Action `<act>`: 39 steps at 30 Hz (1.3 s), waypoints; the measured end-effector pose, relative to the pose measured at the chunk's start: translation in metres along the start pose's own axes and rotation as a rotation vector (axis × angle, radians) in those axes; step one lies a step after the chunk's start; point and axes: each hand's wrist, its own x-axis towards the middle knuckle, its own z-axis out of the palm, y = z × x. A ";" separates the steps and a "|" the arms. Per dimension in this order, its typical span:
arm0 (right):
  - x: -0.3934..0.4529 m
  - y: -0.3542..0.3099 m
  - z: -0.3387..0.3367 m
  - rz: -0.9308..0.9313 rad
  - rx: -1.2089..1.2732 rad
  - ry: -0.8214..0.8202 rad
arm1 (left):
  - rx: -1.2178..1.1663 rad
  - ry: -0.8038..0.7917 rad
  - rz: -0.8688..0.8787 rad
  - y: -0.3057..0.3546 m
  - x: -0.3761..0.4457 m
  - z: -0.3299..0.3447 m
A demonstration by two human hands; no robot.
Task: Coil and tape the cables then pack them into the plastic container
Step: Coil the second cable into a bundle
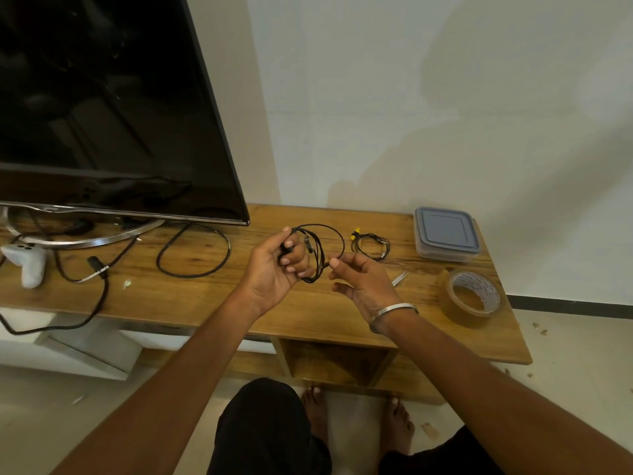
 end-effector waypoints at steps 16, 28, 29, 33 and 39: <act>0.000 0.007 0.010 0.031 0.133 -0.124 | -0.098 -0.046 0.002 -0.003 0.004 0.005; 0.001 0.012 -0.001 0.011 -0.020 -0.211 | -0.116 -0.019 0.027 0.006 0.004 -0.004; 0.002 0.012 -0.002 0.009 -0.048 -0.203 | -0.118 -0.019 0.031 0.008 0.004 -0.004; 0.003 0.013 -0.006 0.010 -0.123 -0.149 | -0.132 -0.007 0.042 0.011 0.005 -0.006; 0.003 0.008 -0.001 0.180 -0.059 -0.169 | -0.120 0.008 0.012 0.005 0.006 -0.007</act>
